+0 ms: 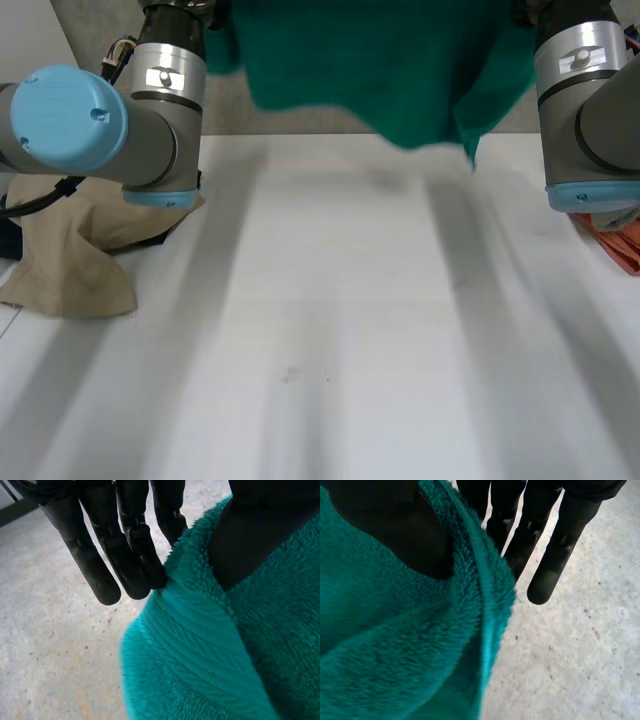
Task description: Fold the laundry.
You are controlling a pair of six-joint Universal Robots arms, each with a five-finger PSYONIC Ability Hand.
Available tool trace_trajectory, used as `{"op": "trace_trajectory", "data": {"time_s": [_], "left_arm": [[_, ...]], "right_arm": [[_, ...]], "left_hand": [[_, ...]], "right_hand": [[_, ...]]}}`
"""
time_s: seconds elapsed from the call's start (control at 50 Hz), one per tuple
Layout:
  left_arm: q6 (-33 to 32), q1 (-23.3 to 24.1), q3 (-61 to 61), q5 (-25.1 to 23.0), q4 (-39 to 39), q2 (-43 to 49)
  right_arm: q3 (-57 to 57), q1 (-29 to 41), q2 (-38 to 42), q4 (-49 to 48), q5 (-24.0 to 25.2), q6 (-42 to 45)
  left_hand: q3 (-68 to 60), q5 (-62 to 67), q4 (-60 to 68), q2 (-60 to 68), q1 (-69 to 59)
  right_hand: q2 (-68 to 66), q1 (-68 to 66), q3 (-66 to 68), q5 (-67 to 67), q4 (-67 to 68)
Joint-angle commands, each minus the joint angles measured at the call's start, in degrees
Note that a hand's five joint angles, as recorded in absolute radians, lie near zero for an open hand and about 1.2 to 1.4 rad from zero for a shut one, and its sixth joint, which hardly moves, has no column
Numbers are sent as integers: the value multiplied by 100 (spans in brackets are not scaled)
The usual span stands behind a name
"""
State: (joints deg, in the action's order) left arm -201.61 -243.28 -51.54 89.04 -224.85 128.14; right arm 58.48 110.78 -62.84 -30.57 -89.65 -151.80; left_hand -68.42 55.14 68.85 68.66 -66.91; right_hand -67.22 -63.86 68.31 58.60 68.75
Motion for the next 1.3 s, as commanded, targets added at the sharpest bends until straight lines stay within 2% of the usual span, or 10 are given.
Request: {"op": "trace_trajectory", "data": {"time_s": [0.02, 0.12, 0.34, 0.44, 0.54, 0.7, 0.78, 0.96, 1.06, 1.3], "left_arm": [[-27, 18, -839, 78, 836, -281], [-27, 0, -1550, 96, 1731, -211], [-10, 9, -2764, 403, 4087, -105], [-54, 44, -3124, 606, 4948, -754], [-89, 88, -3073, 597, 5249, -1309], [-98, 0, -2063, 395, 5293, -1345], [-98, -70, -1317, 70, 5328, -591], [-684, -140, -305, 52, 5601, 798], [-1170, -342, -312, 70, 5618, 1098], [-1240, -404, -330, 122, 5820, 1310]], "right_arm": [[85, 5, 166, 1210, 351, 28], [251, 5, 824, 2264, 518, 54], [1024, 67, 1696, 2899, 457, 458], [1447, 14, 1495, 2908, 536, 467], [1833, 32, 1090, 2855, 536, 441], [2282, 84, 817, 2715, 527, 415], [2431, 111, 808, 2644, 527, 441], [2537, 93, 800, 2627, 527, 459], [2537, 93, 800, 2618, 527, 459], [2537, 102, 800, 2582, 518, 476]], "left_hand": [[-1158, 1486, 1115, 1134, -1309], [-1158, 1486, 1115, 1134, -1309], [-1158, 1486, 1115, 1134, -1309], [2901, -2572, -2943, -2924, 2749], [4811, -4482, -4854, -4835, 4660], [4325, -3996, -4367, -4349, 4174], [3183, -2854, -3225, -3206, 3031], [3328, -3000, -3371, -3352, 3177], [3769, -3440, -3811, -3793, 3618], [3382, -3054, -3425, -3406, 3231]], "right_hand": [[-1278, -1614, 1169, 1140, 1125], [-1278, -1614, 1169, 1140, 1125], [-1278, -1614, 1169, 1140, 1125], [-1278, -1614, 1169, 1140, 1125], [-1278, -1614, 1169, 1140, 1125], [-1278, -1614, 1169, 1140, 1125], [-1278, -1614, 1169, 1140, 1125], [-1278, -1614, 1169, 1140, 1125], [-1278, -1614, 1169, 1140, 1125], [-1278, -1614, 1169, 1140, 1125]]}}
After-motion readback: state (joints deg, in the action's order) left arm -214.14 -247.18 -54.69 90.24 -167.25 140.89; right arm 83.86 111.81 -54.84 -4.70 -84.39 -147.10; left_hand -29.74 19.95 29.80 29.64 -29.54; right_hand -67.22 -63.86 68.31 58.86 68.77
